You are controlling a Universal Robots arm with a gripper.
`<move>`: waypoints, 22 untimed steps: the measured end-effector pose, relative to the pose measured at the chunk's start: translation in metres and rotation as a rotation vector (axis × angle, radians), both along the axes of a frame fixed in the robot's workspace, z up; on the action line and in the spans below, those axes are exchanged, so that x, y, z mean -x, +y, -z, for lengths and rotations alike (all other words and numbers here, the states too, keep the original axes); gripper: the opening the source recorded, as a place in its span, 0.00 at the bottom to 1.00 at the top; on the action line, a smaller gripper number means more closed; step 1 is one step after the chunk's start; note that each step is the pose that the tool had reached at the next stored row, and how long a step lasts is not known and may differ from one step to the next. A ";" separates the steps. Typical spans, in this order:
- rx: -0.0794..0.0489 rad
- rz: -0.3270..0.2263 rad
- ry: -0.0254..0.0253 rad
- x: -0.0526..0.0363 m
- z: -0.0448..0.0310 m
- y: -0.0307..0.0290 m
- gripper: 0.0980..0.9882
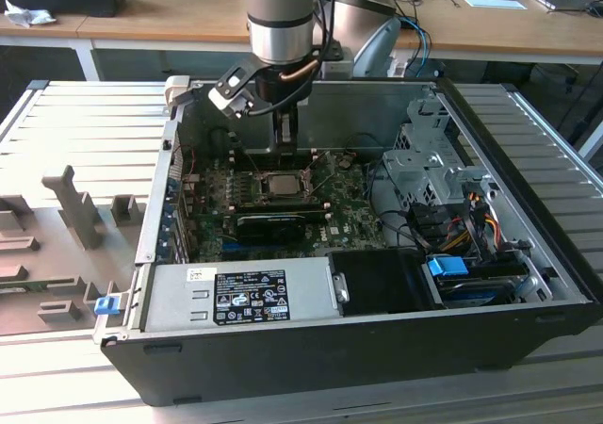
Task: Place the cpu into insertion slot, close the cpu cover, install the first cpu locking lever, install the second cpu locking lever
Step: 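Close the cpu cover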
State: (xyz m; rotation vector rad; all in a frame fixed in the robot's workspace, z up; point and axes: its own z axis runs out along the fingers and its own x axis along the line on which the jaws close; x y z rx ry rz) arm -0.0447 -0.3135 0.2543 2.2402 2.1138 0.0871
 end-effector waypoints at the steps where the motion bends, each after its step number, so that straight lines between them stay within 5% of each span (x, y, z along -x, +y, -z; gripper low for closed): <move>1: 0.000 0.000 0.0000 0.0000 -0.0006 0.0001 0.01; 22: 0.011 0.000 0.0000 0.0000 -0.0079 0.0023 0.01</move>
